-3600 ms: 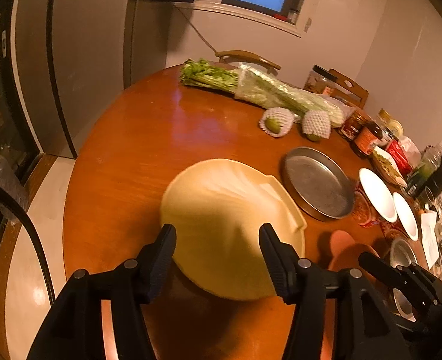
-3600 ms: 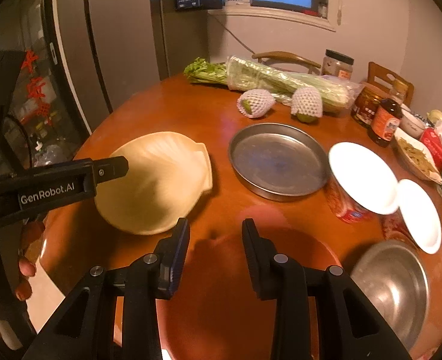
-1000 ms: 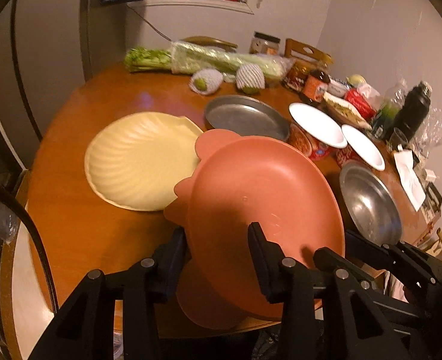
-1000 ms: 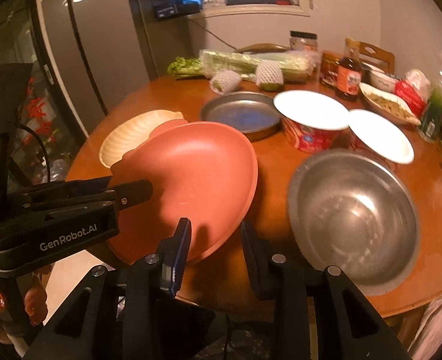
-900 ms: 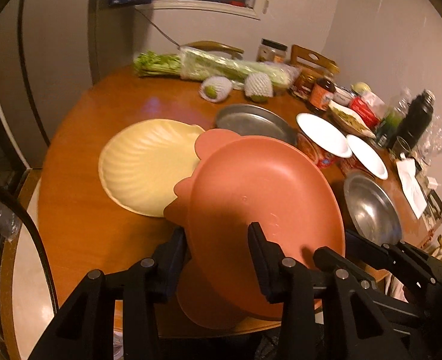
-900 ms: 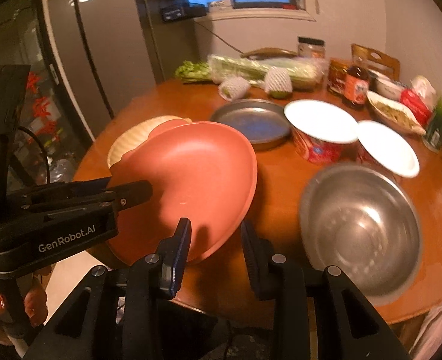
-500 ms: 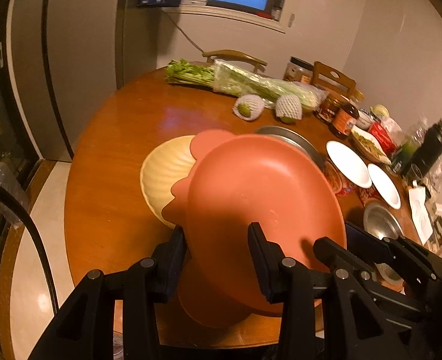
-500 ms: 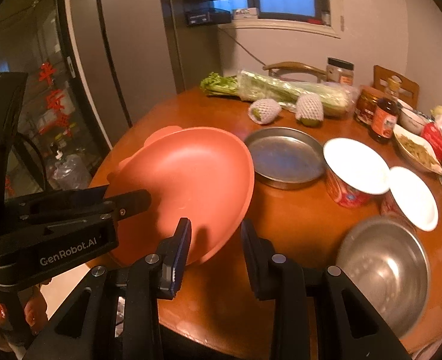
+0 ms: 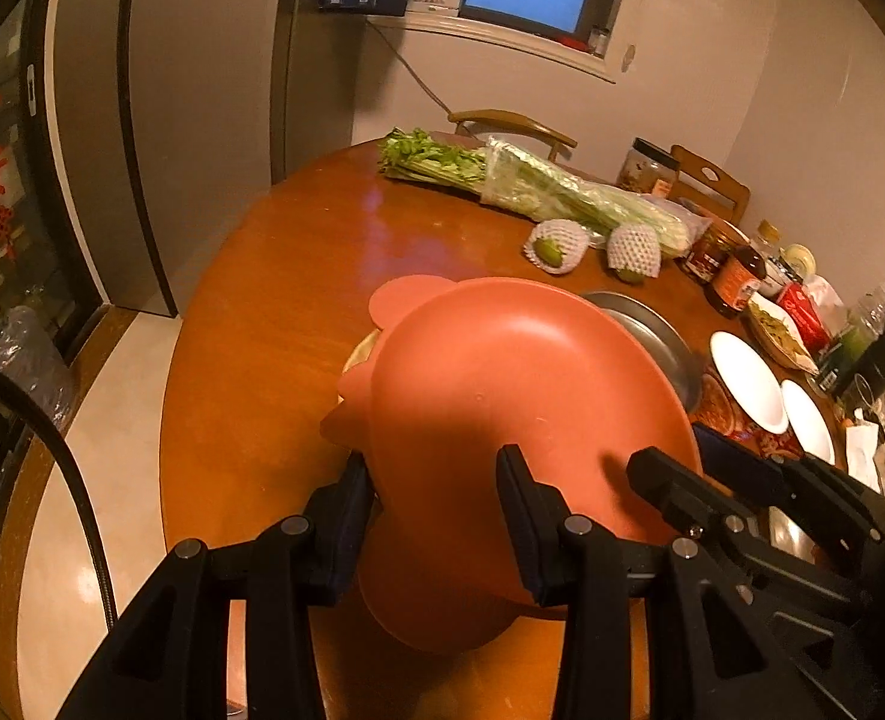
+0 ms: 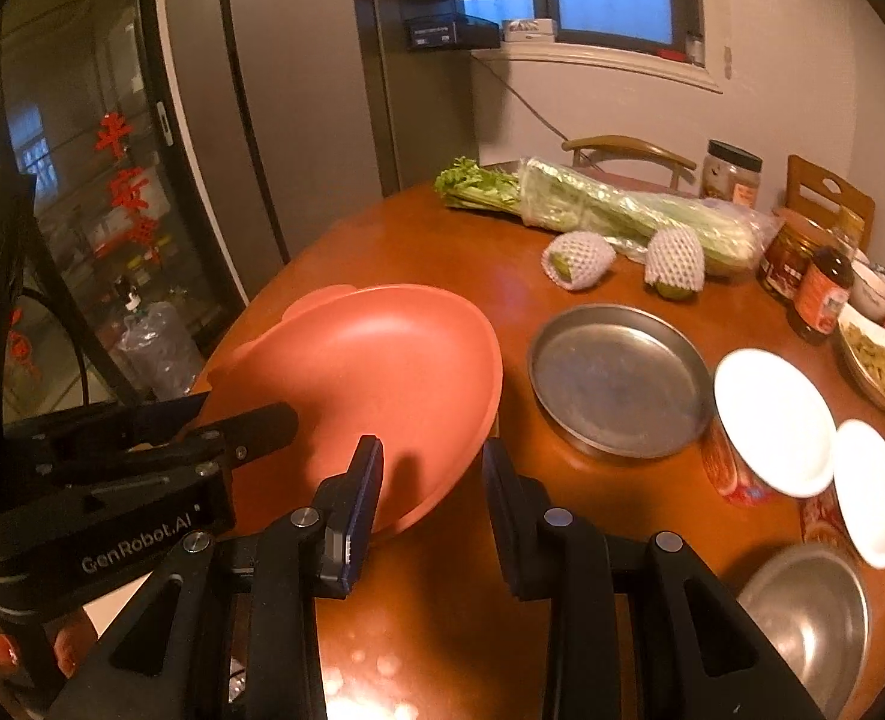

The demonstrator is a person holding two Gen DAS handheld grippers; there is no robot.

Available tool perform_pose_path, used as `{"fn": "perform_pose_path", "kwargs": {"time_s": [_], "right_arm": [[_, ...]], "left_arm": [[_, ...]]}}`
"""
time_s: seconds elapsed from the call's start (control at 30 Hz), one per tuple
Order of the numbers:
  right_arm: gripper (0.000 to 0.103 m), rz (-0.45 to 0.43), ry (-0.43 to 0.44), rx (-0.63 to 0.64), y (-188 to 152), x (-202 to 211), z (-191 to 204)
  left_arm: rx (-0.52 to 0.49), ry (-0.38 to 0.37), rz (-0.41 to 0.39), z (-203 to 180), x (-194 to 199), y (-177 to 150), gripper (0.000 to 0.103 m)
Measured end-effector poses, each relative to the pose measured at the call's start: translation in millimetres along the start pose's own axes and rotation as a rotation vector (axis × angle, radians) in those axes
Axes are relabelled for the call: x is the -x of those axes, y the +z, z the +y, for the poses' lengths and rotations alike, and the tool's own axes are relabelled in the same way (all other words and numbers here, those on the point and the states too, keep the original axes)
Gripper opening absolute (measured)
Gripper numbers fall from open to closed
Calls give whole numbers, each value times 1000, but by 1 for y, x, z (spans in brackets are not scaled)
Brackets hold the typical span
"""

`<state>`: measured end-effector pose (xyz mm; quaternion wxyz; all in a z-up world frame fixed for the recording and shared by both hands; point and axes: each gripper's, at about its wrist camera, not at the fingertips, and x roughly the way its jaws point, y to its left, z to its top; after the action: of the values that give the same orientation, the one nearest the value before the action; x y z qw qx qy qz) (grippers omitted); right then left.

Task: Organize plates and bowls
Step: 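Carry the orange plate over the shell dish and lower it onto it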

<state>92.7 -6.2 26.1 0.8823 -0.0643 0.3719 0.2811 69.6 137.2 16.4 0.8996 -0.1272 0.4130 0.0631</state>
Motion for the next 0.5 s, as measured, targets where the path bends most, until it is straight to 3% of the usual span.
{"fn": "perform_pose_path", "kwargs": {"time_s": [0.5], "right_arm": [[35,74,1,44,8,-49,1]], "left_arm": [[17,54,43,11,-35,6,42]]}}
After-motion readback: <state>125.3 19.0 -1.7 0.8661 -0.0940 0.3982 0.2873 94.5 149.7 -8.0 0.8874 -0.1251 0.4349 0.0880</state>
